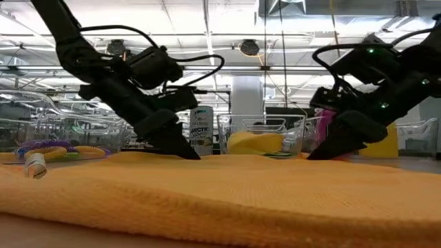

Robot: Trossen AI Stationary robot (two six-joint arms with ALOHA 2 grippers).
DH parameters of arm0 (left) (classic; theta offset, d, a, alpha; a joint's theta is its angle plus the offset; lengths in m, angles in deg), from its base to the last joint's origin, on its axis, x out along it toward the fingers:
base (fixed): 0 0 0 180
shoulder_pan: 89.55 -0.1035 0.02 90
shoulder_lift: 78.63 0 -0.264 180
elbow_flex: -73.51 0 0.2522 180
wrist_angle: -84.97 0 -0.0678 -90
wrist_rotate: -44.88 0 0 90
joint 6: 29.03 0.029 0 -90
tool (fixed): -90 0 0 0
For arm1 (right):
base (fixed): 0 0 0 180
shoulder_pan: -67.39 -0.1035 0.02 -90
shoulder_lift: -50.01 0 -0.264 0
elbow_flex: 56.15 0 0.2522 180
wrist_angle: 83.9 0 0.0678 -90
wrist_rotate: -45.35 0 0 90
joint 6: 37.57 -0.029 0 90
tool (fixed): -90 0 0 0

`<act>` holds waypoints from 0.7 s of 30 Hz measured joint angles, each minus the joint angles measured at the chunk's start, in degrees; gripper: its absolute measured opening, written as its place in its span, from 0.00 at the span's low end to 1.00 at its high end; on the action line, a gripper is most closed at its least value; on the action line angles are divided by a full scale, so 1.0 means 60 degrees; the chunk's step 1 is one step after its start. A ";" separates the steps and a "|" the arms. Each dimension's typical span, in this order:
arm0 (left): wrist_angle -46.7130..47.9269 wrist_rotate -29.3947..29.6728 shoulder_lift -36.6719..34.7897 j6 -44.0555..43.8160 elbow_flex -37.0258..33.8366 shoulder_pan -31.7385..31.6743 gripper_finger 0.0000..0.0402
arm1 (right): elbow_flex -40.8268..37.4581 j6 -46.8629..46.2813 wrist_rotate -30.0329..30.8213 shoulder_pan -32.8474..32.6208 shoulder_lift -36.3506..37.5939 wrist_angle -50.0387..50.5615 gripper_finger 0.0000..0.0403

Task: Pick & Place Sports Items
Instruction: Fold the orange towel

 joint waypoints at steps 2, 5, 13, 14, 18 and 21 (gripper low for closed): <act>0.0000 0.0004 0.0000 0.0000 0.0000 0.0004 0.53 | 0.0000 0.0049 0.0000 0.0000 -0.0003 0.0000 0.47; 0.0000 0.0004 0.0000 0.0000 0.0000 0.0004 0.53 | 0.0003 0.0069 0.0004 0.0000 -0.0008 0.0000 0.40; -0.0014 0.0148 0.0007 0.0220 0.0000 0.0004 0.32 | 0.0000 0.0185 0.0033 0.0004 -0.0008 0.0019 0.17; -0.0012 0.0211 -0.0001 0.0260 0.0000 0.0004 0.27 | 0.0000 0.0189 0.0036 0.0004 -0.0012 0.0022 0.14; 0.0173 0.0382 -0.0159 0.0295 -0.0004 0.0000 0.07 | 0.0000 0.0357 0.0036 0.0004 -0.0012 0.0013 0.04; 0.0369 0.0376 -0.0427 0.0331 -0.0013 0.0006 0.01 | 0.0000 0.0458 0.0023 0.0004 -0.0019 -0.0062 0.00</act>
